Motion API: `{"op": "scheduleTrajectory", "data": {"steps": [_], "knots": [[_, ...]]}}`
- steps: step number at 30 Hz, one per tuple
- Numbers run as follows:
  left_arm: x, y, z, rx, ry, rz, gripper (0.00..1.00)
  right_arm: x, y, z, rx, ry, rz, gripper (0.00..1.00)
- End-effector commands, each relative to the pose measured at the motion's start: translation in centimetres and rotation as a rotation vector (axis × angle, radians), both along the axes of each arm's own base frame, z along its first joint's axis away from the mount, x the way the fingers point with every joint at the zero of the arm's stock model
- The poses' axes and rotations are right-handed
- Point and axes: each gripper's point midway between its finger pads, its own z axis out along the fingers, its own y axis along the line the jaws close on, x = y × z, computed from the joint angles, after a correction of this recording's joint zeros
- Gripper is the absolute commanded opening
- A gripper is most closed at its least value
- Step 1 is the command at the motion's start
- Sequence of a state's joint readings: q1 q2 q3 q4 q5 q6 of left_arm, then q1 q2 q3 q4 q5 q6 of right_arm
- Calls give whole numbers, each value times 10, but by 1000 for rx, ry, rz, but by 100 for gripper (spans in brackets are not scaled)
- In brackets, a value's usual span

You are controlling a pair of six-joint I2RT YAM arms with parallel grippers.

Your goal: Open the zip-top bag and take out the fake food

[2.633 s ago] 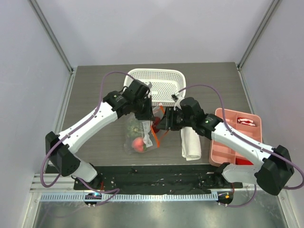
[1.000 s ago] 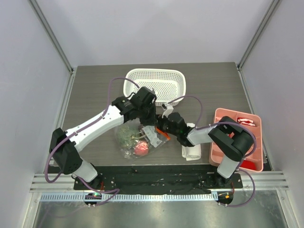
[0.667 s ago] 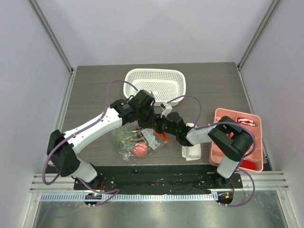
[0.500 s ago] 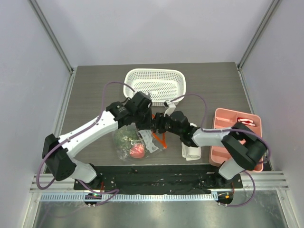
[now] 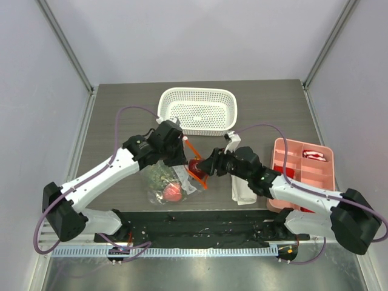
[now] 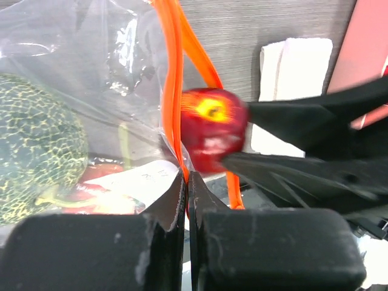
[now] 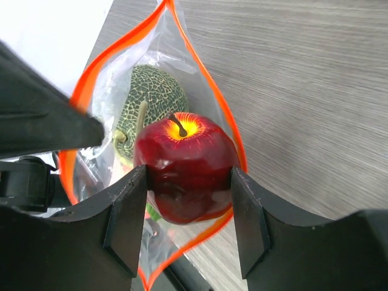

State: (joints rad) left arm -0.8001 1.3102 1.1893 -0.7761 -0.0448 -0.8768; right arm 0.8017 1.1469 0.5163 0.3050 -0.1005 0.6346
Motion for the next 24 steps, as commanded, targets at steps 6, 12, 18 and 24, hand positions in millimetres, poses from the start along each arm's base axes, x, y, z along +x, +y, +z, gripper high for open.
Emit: {"op": "scheduleTrajectory", "data": {"steps": [6, 12, 18, 24], "knots": [[4, 15, -12, 32, -11, 35, 0, 17, -23, 71, -16, -118, -120, 1], [2, 19, -19, 51, 10, 51, 0, 56, -28, 111, -48, -191, -187, 1], [-1, 9, -20, 5, 39, 37, 0, 150, -58, 95, -127, -134, -338, 1], [-4, 8, -13, -13, 34, 31, 0, 210, -78, 53, -309, -24, -416, 1]]}}
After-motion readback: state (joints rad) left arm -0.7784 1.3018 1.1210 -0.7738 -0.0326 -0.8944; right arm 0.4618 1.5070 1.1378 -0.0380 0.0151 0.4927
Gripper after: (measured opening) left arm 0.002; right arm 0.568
